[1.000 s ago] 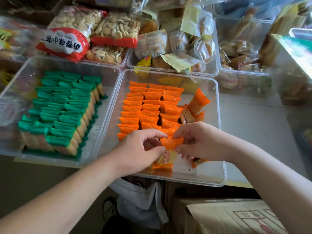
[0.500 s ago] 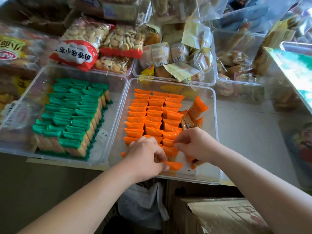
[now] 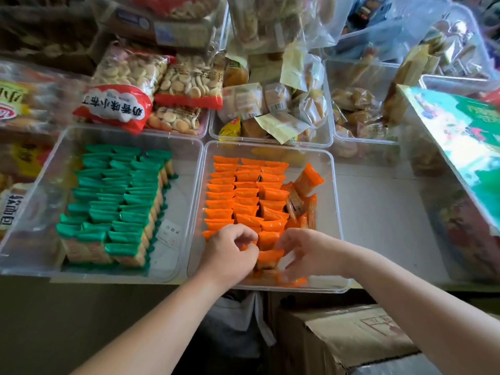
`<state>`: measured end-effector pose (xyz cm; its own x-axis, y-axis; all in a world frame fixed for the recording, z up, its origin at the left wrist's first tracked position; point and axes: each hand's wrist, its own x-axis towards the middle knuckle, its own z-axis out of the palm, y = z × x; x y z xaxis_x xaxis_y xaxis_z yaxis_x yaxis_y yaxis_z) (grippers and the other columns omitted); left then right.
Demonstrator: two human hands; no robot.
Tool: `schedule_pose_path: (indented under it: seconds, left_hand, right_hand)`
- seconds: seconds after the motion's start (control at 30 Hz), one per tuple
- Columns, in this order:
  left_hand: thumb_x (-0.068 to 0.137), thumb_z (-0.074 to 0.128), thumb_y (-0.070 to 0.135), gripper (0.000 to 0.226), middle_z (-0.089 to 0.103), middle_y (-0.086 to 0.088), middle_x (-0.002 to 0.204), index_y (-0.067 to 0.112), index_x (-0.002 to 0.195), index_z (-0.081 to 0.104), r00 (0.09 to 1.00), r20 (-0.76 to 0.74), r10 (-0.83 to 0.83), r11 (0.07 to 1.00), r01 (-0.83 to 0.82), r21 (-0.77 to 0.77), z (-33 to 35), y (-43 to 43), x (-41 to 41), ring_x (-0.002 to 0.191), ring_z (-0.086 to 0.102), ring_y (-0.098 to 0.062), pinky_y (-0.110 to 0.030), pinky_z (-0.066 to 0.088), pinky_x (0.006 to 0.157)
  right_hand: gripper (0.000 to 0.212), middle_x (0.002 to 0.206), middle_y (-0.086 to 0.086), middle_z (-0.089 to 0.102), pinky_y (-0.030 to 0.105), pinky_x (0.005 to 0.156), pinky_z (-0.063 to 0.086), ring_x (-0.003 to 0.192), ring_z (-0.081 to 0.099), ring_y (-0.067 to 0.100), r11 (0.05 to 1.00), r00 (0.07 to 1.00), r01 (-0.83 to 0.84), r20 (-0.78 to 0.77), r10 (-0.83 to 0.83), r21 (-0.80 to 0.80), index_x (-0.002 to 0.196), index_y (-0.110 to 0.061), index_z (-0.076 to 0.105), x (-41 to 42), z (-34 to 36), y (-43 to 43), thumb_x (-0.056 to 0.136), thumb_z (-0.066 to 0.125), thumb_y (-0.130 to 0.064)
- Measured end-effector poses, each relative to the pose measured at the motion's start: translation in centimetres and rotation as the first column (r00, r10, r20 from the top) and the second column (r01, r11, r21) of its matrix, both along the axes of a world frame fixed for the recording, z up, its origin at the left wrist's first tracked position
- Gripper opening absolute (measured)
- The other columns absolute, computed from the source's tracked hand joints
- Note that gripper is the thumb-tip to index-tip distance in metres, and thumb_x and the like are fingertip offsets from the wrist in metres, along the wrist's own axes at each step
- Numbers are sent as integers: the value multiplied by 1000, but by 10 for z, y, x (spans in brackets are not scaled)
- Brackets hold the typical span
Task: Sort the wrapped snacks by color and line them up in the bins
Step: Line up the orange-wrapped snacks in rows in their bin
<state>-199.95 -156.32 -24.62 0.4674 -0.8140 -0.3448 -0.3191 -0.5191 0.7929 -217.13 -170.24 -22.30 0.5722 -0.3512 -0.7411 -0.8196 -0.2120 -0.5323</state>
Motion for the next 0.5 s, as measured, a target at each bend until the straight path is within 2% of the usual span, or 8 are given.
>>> schedule_pose_path:
  seconds: [0.03,0.17,0.23,0.3,0.4,0.5]
  left_hand:
    - [87,72,18,19,70,19,94,37,87,71,1000,2,16,1000,-16,-11,-1,1,1,90,66,-3,-6,45,73]
    - [90,70,21,17,68,20,95,36,96,71,998,-16,-55,998,54,-41,-2,1,2,88,64,-2,-14,50,73]
    - [91,71,22,16,67,19,98,35,100,71,994,4,-112,993,112,-31,-5,-1,4,89,63,-2,-20,55,78]
    - [93,72,22,18,66,19,102,36,105,71,991,7,-133,991,133,-11,0,0,4,92,62,-2,-21,55,81]
    - [94,72,19,21,63,20,103,37,104,69,995,-2,-100,995,100,-24,4,1,5,92,61,-4,-18,52,80]
    - [94,73,20,21,62,22,100,39,103,67,995,22,-95,994,96,-47,6,2,6,94,60,-2,-18,52,79]
  right_hand:
    - [61,116,-14,63,37,91,60,101,66,13,998,999,-26,-21,25,-62,116,-42,58,-1,-2,6,68,95,-37]
    - [70,110,-12,59,28,80,57,95,61,12,974,994,75,-57,-89,-212,126,-44,48,3,-12,24,70,90,-52]
    - [69,112,-11,62,30,82,59,97,62,12,959,982,128,-99,-158,-253,125,-38,52,13,-14,27,70,88,-57]
    - [65,114,-9,65,33,87,59,100,64,14,934,968,200,-91,-235,-295,119,-32,55,25,-19,33,70,86,-62]
    - [69,119,-9,66,34,90,59,105,65,14,882,917,362,-54,-395,-303,122,-30,54,40,-24,37,71,86,-63]
    - [78,120,-7,67,41,87,64,104,68,17,880,887,436,-76,-456,-189,128,-29,54,39,-26,32,67,87,-65]
